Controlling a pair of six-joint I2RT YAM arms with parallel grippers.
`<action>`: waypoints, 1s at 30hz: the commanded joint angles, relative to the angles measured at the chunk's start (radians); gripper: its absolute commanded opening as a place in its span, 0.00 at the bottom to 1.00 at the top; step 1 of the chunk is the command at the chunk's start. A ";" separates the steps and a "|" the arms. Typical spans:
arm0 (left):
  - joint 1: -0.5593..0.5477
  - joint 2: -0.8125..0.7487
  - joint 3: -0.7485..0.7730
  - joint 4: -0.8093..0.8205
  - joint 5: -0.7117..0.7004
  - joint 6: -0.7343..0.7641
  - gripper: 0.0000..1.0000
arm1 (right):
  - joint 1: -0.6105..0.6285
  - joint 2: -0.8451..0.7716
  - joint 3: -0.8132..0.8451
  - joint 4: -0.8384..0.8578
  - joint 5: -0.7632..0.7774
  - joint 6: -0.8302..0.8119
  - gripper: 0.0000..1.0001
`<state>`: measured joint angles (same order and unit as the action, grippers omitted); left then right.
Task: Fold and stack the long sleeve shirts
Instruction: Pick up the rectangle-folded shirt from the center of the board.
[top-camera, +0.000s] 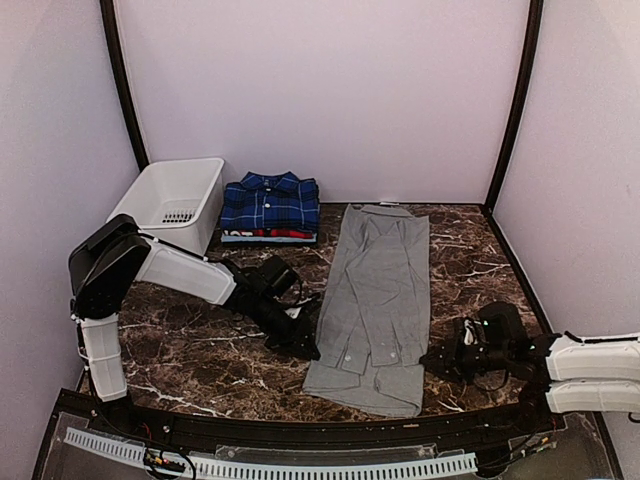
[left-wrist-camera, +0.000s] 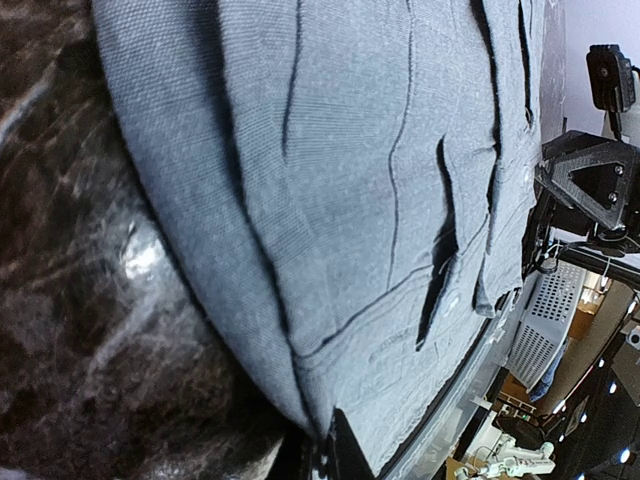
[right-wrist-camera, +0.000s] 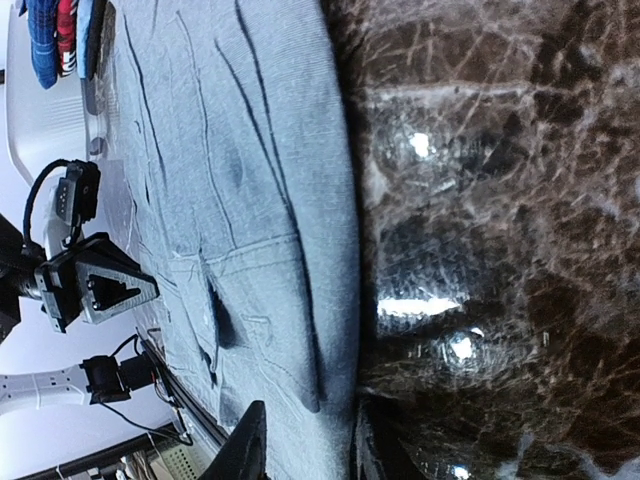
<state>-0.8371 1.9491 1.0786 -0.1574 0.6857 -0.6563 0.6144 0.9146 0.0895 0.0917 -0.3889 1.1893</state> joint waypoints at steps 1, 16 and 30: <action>-0.015 -0.017 0.004 -0.013 0.022 -0.008 0.05 | 0.006 -0.038 -0.033 -0.045 0.004 0.006 0.29; -0.016 -0.053 0.024 0.025 0.085 -0.082 0.00 | 0.003 0.008 0.001 -0.006 0.016 0.009 0.00; 0.040 -0.076 0.077 0.114 0.223 -0.221 0.00 | -0.066 0.013 0.126 -0.055 -0.042 -0.038 0.00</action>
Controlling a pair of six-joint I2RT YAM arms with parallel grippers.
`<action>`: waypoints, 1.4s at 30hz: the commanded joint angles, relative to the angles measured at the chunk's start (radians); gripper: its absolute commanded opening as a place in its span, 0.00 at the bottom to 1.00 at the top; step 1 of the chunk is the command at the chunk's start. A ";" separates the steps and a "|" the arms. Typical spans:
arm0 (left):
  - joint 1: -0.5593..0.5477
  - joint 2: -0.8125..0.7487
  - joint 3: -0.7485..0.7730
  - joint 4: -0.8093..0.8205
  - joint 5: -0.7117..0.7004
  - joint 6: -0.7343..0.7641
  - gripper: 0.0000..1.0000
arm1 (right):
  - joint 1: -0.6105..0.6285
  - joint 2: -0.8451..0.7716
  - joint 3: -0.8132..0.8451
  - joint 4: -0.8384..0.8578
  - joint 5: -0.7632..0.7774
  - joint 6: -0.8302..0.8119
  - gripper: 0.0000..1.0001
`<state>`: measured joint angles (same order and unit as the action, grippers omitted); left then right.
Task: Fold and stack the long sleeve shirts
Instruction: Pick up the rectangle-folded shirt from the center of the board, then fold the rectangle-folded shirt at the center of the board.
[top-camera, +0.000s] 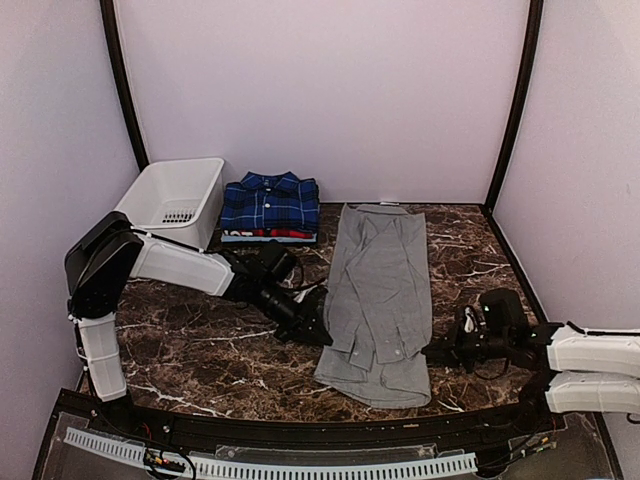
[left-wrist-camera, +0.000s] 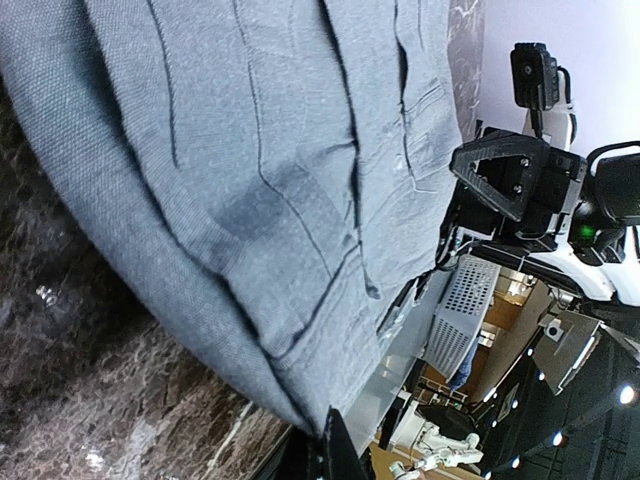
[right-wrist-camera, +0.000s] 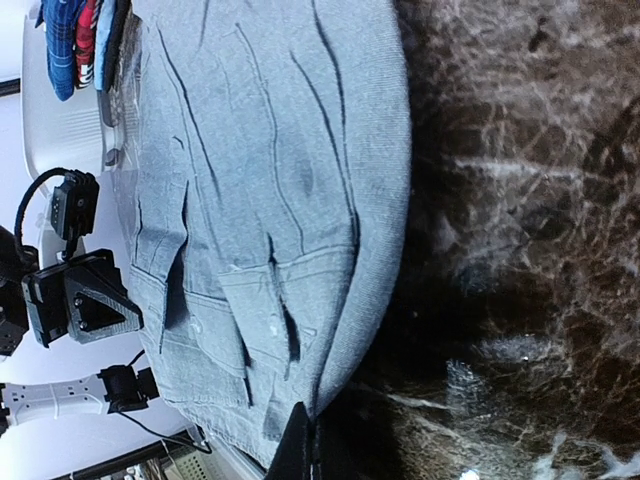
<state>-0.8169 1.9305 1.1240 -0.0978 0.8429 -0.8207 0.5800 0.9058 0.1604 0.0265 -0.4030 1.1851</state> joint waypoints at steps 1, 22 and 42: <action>0.029 -0.058 0.033 0.063 0.071 -0.077 0.00 | -0.042 0.029 0.064 0.015 -0.035 -0.037 0.00; 0.224 0.227 0.235 0.553 0.042 -0.488 0.00 | -0.341 0.609 0.442 0.250 -0.145 -0.218 0.00; 0.202 0.357 0.280 0.311 -0.160 -0.263 0.00 | -0.329 0.887 0.553 0.181 -0.087 -0.375 0.00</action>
<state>-0.5922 2.3222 1.4437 0.3237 0.7086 -1.1328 0.2241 1.8210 0.7654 0.2562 -0.5304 0.8627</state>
